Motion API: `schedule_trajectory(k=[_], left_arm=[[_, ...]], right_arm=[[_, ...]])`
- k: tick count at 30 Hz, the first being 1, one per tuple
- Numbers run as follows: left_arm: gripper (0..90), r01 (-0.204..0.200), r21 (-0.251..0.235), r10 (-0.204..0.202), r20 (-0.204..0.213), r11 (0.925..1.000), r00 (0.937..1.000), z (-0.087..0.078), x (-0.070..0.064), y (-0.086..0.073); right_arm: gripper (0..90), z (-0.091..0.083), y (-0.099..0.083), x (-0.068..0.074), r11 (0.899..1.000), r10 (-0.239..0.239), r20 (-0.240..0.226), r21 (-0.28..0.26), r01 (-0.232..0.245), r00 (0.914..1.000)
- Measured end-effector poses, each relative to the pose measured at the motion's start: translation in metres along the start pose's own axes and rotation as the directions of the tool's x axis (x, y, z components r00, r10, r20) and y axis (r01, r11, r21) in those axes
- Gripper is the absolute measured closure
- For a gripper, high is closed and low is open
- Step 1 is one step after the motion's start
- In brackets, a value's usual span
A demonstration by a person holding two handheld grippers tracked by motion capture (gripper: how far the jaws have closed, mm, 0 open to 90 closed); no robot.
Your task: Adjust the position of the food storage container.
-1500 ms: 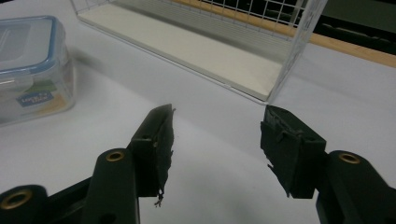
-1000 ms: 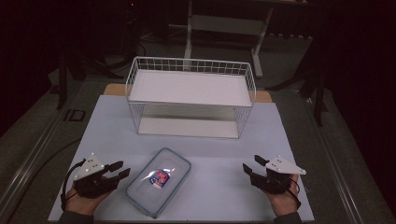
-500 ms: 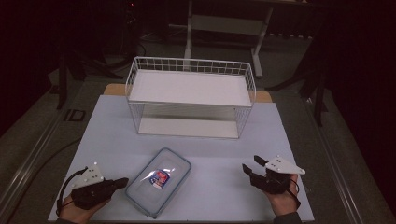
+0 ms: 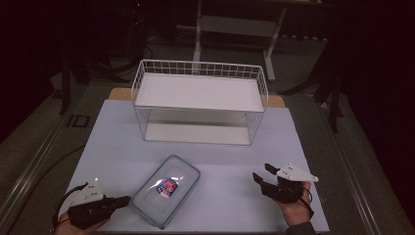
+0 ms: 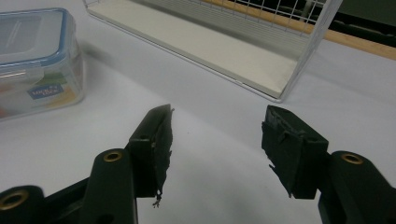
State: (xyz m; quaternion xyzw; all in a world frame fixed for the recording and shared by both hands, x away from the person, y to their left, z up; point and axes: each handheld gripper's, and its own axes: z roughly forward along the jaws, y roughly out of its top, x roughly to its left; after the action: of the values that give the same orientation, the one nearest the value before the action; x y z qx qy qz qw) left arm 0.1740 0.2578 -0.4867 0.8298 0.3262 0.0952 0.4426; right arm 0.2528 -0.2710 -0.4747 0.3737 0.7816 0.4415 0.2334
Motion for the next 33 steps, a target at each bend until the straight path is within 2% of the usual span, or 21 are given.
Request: schedule_trajectory(k=[5,7,8,11,15,21,28,33], left_arm=[[89.9,-0.028,0.028,0.028,0.003,0.9992,0.9996,-0.001,-0.005,-0.003],[90.0,-0.041,0.052,0.04,0.011,0.9978,0.9991,0.001,-0.006,-0.003],[90.0,-0.061,0.076,0.06,0.027,0.9952,0.9979,0.004,-0.008,-0.004],[90.0,-0.069,0.081,0.066,0.038,0.9944,0.9971,0.005,-0.009,-0.004],[90.0,-0.063,0.08,0.06,0.037,0.9948,0.9975,0.005,-0.008,-0.004],[89.9,-0.052,0.075,0.052,0.011,0.9958,0.9986,0.01,-0.005,0.001],[90.0,-0.018,0.063,0.019,-0.008,0.9979,0.9998,0.022,0.003,0.009],[90.0,-0.008,0.056,0.008,-0.015,0.9984,0.9998,0.03,0.007,0.016]], right_arm=[[42.3,0.0,0.0,0.0,1.0,0.003,-0.004,-0.003,-0.003,1.0],[42.3,0.0,0.0,0.0,1.0,0.001,-0.005,-0.002,-0.001,1.0],[42.2,0.001,0.0,0.0,1.0,-0.001,-0.006,0.001,0.001,1.0],[42.2,0.001,0.0,0.0,1.0,-0.001,-0.008,0.001,0.001,1.0],[42.2,0.002,0.0,-0.001,1.0,0.001,-0.008,0.0,-0.001,1.0],[42.2,0.002,0.0,0.001,1.0,0.002,-0.011,0.002,-0.002,0.9999],[42.7,0.001,0.0,-0.002,1.0,0.006,-0.002,-0.006,-0.006,1.0],[42.6,0.001,0.0,-0.002,1.0,0.006,-0.002,-0.006,-0.006,1.0]])
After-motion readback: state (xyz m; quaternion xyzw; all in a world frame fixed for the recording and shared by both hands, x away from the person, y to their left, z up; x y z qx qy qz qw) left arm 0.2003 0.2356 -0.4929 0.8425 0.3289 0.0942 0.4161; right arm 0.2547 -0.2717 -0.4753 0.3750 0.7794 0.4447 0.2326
